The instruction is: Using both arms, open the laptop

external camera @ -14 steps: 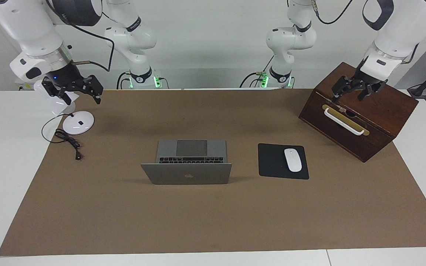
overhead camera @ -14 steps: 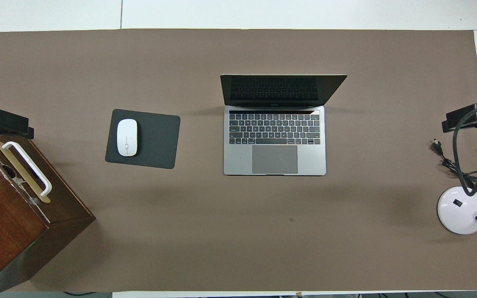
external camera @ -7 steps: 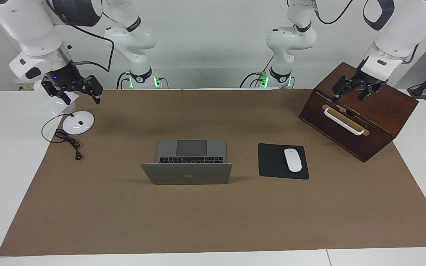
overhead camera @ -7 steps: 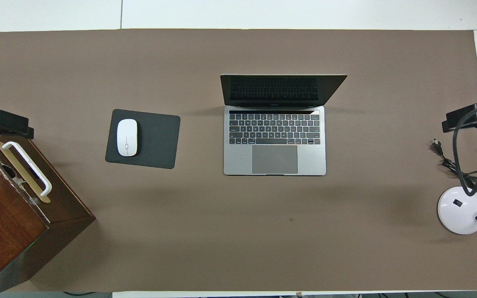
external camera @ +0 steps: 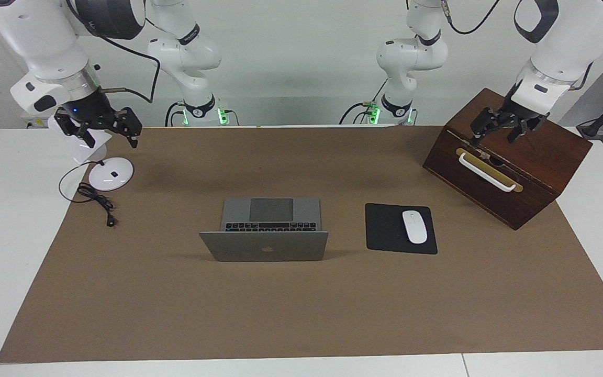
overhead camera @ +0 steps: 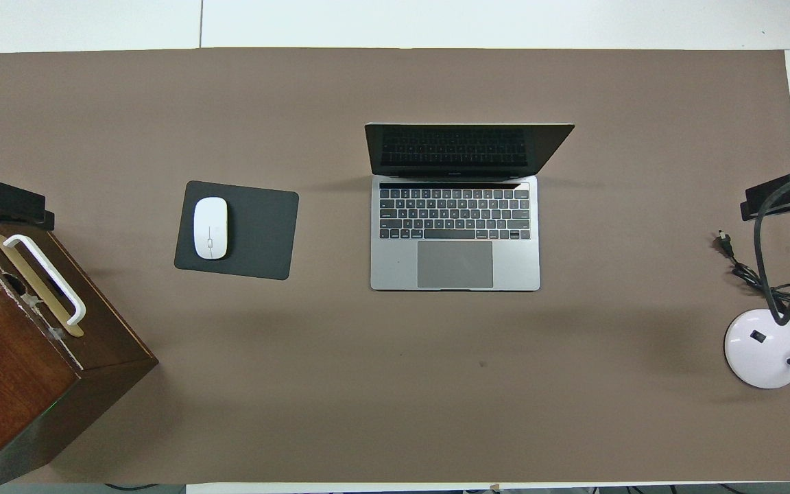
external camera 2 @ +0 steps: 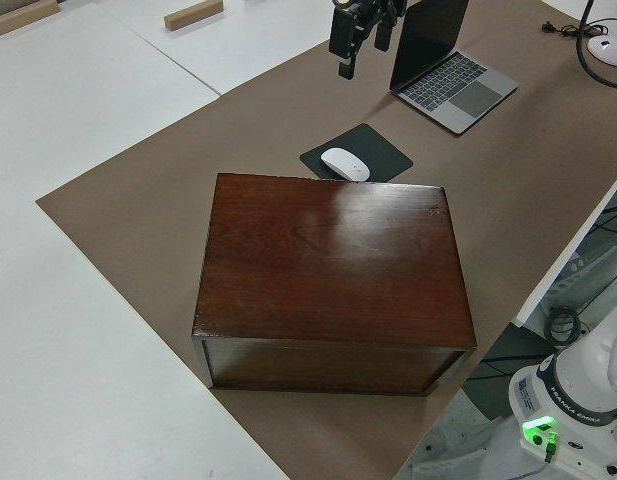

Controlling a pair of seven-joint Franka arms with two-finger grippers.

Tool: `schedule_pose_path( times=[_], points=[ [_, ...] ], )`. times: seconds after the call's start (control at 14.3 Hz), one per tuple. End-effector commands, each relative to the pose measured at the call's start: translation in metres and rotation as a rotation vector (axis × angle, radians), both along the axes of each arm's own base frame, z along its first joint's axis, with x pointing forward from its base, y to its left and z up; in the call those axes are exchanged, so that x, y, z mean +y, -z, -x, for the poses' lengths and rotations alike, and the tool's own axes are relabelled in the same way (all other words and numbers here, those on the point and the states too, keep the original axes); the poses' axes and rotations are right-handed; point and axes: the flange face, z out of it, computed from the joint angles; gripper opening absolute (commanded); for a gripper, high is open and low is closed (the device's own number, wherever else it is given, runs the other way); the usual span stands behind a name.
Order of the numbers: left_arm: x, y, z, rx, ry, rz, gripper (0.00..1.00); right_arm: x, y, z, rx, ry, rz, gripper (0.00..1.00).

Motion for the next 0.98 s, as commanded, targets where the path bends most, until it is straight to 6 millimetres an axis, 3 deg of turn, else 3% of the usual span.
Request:
schedule_pose_path(
  times=[0.0,0.91],
  points=[
    [0.0014,-0.0019,0.0030,0.005,0.009,-0.009,1.00,-0.0012,-0.0022,0.0044,0.008,0.016,0.015,0.95],
    [0.0029,-0.0019,0.0030,0.005,0.006,-0.007,1.00,0.0010,-0.0021,0.0041,0.003,0.022,0.011,0.95]
  ],
)
